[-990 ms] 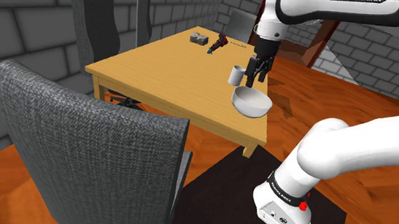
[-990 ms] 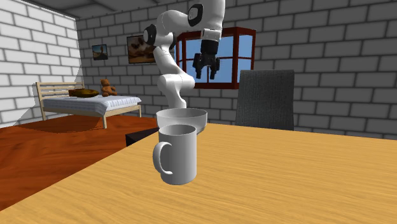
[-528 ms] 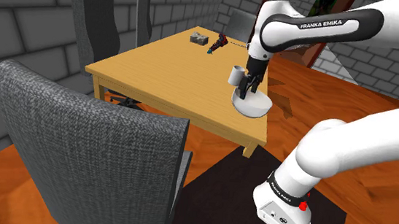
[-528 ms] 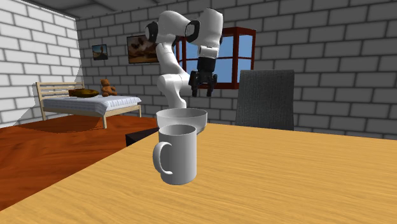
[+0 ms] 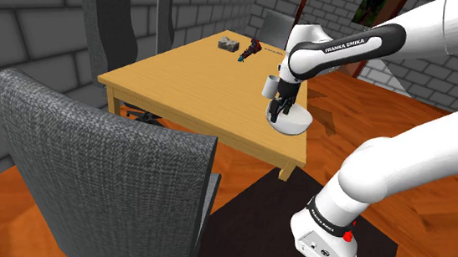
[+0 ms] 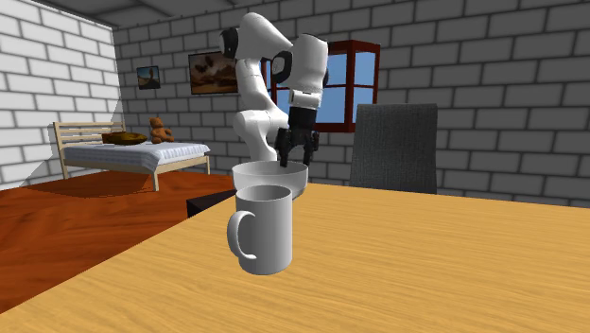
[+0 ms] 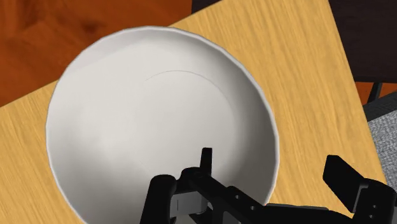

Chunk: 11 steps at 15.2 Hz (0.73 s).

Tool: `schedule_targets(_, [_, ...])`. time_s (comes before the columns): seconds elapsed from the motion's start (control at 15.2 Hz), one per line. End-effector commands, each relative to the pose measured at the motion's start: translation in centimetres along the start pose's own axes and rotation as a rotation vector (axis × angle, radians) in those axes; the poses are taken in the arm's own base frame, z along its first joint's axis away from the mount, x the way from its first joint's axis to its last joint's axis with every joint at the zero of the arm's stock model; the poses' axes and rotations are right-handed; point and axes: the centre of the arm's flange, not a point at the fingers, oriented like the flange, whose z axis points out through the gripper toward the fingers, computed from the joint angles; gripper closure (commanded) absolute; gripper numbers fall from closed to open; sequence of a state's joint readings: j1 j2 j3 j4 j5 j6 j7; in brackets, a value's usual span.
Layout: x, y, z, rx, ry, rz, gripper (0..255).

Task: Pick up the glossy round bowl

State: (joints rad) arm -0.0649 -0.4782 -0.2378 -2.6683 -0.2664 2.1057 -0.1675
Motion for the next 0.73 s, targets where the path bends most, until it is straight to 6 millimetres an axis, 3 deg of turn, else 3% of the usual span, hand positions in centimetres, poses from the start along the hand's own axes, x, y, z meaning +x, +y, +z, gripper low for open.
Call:
schedule_targets(0.0, [0.0, 0.0, 1.2, 0.000, 0.001, 0.000, 0])
schedule_targets(0.26, [0.1, -0.2, 2.6, 0.000, 0.001, 0.000, 0])
schedule_targets(0.33, [0.1, -0.2, 2.6, 0.000, 0.001, 0.000, 255])
schedule_targets(0.66, [0.1, -0.1, 2.6, 0.000, 0.001, 0.000, 255])
